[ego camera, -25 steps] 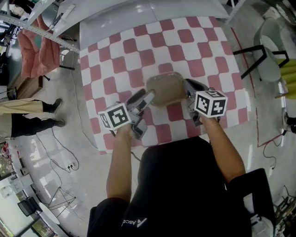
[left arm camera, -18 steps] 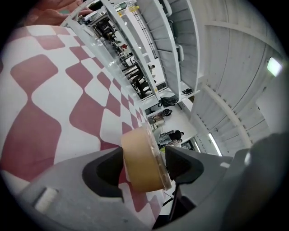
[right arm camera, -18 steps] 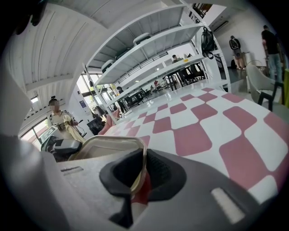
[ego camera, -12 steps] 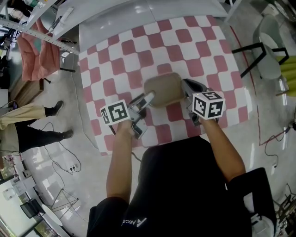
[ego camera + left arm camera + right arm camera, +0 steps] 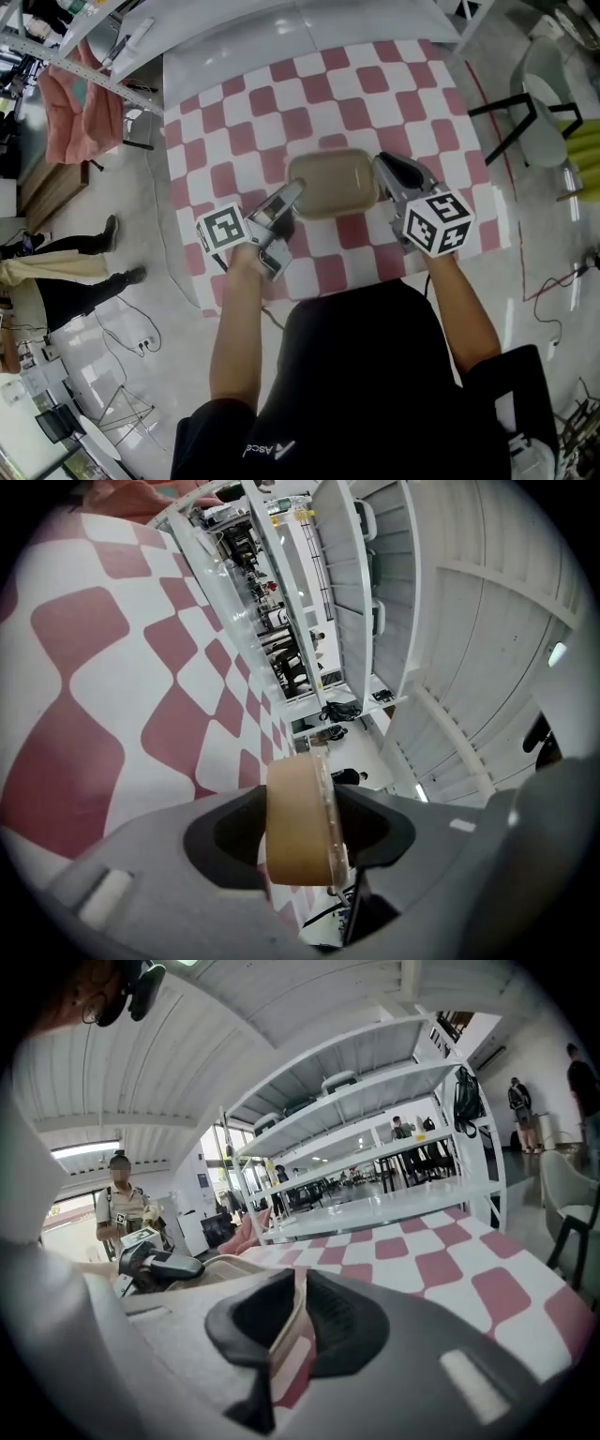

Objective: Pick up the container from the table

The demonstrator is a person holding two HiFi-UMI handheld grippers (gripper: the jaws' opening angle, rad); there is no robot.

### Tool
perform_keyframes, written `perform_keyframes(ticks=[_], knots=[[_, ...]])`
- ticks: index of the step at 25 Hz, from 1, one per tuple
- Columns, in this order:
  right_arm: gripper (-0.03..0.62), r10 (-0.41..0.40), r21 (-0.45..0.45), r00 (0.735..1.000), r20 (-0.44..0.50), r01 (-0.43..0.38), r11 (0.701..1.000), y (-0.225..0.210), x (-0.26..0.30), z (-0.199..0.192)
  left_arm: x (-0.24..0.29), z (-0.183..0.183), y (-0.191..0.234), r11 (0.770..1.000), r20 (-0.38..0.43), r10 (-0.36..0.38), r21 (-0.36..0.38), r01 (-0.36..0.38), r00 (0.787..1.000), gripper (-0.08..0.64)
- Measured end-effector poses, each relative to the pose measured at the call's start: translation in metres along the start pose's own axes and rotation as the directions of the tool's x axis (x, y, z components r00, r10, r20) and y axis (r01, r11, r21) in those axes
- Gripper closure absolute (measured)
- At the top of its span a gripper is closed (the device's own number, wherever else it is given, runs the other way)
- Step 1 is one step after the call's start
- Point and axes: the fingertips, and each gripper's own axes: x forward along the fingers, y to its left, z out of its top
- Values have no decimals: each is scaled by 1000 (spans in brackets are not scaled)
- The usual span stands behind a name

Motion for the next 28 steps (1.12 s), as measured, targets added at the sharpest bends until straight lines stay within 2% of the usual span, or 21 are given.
perform_keyframes(ticks=[3, 6, 10, 13, 19, 28], knots=[[551, 27, -27, 998, 60, -25, 999, 5, -13, 17, -5, 5, -10, 1000, 19, -15, -5, 16, 1000, 328], [552, 68, -99, 991, 119, -57, 994, 19, -26, 33, -10, 8, -19, 999, 39, -28, -19, 29, 999, 330], [577, 109, -235, 980, 167, -67, 970, 44, -43, 49, -11, 11, -30, 998, 74, -43, -44, 46, 996, 330], [589, 133, -297, 973, 187, -73, 952, 58, -50, 54, -10, 15, -34, 997, 102, -42, -56, 48, 994, 330], [589, 187, -338, 960, 210, -109, 935, 77, -62, 58, -3, 19, -45, 995, 116, -70, -65, 78, 991, 330], [589, 200, -373, 950, 239, -100, 922, 91, -73, 63, -3, 18, -49, 993, 116, -87, -63, 95, 989, 330]])
